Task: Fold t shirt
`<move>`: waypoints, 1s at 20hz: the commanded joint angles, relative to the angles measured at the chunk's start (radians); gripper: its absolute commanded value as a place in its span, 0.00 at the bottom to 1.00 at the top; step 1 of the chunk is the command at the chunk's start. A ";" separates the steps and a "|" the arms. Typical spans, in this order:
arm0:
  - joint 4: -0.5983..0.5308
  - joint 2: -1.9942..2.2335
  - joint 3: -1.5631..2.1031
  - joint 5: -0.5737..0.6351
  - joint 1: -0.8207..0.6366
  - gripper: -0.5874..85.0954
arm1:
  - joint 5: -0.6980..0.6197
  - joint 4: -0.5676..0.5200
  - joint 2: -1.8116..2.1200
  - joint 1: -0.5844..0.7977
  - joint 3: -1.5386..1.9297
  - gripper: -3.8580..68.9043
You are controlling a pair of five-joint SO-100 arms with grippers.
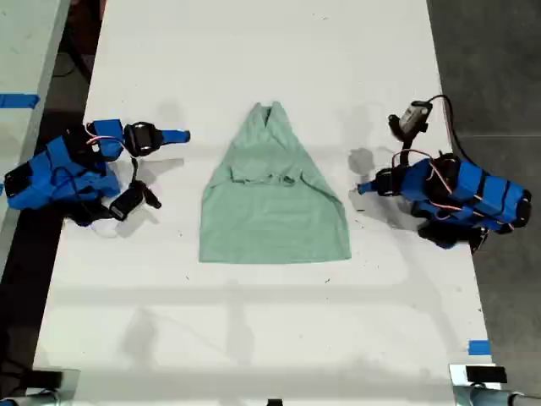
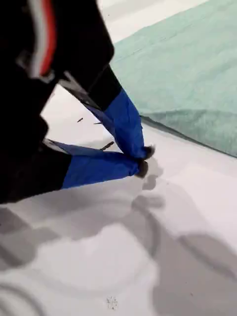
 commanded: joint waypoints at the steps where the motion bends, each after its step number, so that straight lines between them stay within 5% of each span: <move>1: 0.005 0.011 0.040 -0.018 -0.009 0.00 | 0.014 -0.002 0.014 0.011 0.051 0.08; 14: 0.006 0.011 0.040 -0.020 -0.009 0.00 | 0.002 0.046 0.011 0.057 -0.005 0.06; 20: 0.006 0.011 0.040 -0.020 -0.017 0.00 | 0.094 0.078 -0.167 -0.018 -0.267 0.04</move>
